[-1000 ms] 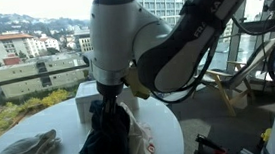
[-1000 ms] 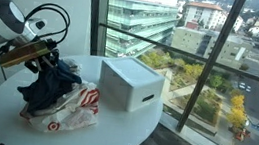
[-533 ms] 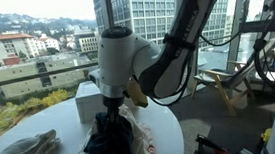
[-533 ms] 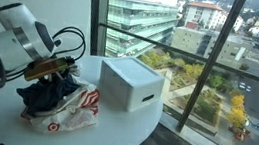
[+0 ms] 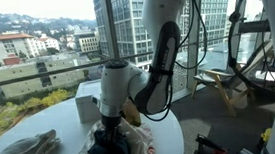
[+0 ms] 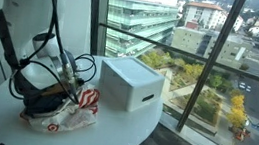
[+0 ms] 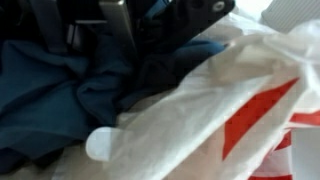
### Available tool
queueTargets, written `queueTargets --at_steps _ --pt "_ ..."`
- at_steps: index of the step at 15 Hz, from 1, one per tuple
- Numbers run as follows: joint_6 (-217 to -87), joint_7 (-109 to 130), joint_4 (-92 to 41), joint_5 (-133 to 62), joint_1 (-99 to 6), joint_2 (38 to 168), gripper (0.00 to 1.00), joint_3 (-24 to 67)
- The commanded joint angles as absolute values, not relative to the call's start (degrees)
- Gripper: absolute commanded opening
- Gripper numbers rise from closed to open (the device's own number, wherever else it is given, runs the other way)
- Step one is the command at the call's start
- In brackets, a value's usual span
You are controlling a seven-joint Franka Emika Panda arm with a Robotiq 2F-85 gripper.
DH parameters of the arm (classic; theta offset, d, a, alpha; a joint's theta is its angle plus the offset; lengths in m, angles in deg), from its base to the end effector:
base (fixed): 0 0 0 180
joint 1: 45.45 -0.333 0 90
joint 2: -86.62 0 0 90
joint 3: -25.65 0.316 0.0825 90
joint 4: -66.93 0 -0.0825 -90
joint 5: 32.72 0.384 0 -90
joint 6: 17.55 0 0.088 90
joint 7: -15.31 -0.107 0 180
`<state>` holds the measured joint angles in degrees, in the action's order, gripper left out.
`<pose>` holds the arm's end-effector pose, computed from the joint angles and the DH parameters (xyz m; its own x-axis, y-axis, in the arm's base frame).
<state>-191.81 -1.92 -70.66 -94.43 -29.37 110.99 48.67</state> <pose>0.4684 0.1362 0.1765 0.6402 0.7225 0.2612 0.7134 -0.6852 0.1468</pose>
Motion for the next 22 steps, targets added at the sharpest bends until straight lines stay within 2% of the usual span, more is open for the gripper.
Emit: queueTargets --at_steps 1,3,4,5,6,7,15,19,22 --pt "-190.8 -6.1 -62.4 -98.7 -35.0 120.3 0.04 42.6" --pt "-190.2 -7.0 -60.5 -99.1 -36.8 121.6 0.07 41.4" --pt "-189.7 -6.7 -60.6 -98.5 -37.2 121.2 0.37 41.7" --pt "-188.6 -6.7 -61.2 -98.1 -37.9 119.9 0.33 41.8" --pt "-186.8 -8.4 -61.7 -99.7 -40.0 117.3 0.34 40.6" --pt "-184.9 -8.5 -62.5 -100.1 -40.7 115.6 0.39 40.6" --pt "-173.5 -30.4 -67.7 -116.8 -48.2 99.0 0.98 39.8" --pt "-182.4 -40.1 -69.9 -119.3 -47.0 94.3 1.00 41.1" --pt "-194.0 -40.9 -71.0 -118.7 -46.5 93.8 1.00 41.3"
